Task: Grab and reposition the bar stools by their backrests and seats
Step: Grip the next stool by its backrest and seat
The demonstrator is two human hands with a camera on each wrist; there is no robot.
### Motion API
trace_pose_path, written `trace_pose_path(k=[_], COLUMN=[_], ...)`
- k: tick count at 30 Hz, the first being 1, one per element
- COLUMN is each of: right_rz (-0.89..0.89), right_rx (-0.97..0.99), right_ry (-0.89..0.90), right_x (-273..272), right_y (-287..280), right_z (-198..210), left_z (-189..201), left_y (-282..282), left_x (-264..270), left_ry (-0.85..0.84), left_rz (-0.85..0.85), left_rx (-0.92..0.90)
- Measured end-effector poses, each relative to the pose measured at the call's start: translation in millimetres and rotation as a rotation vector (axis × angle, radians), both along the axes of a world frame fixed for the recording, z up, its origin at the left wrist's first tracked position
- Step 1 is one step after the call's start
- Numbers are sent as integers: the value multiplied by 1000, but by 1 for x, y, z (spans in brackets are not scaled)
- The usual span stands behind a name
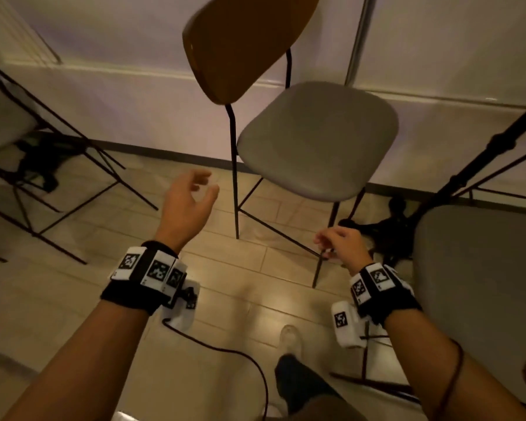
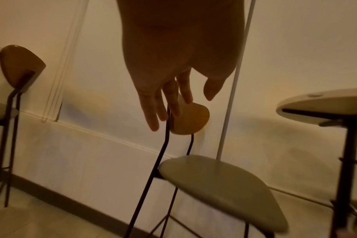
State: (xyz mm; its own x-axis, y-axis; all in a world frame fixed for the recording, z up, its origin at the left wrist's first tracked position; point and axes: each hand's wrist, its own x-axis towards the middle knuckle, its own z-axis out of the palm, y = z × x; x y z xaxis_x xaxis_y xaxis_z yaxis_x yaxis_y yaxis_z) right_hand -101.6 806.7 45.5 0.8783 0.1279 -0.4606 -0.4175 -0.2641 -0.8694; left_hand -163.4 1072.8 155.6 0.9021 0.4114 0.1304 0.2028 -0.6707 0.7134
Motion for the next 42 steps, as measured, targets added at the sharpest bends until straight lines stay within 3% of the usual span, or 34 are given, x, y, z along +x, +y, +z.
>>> trace_pose_path(k=[4, 7, 10, 14, 17, 25, 42], right_rz=[-198, -347, -555, -762, -806, -805, -755], right_rx=[113, 307, 567, 713, 681, 545, 445], right_ry=[322, 465, 441, 305, 272, 259, 233], right_x=[65, 97, 113, 126, 130, 149, 211], right_y=[22, 39, 51, 63, 66, 38, -15], right_z=[-29, -47, -55, -61, -62, -59, -54], left_z=[25, 40, 49, 49, 45, 45, 32], left_y=[37, 55, 67, 63, 58, 30, -18], left_x=[90, 153, 196, 226, 230, 204, 228], left_ry=[-162, -281, -249, -210, -216, -262, -254], left_rz=[110, 242, 194, 132, 203, 54, 75], left_rx=[-52, -300, -580, -683, -648, -482, -406])
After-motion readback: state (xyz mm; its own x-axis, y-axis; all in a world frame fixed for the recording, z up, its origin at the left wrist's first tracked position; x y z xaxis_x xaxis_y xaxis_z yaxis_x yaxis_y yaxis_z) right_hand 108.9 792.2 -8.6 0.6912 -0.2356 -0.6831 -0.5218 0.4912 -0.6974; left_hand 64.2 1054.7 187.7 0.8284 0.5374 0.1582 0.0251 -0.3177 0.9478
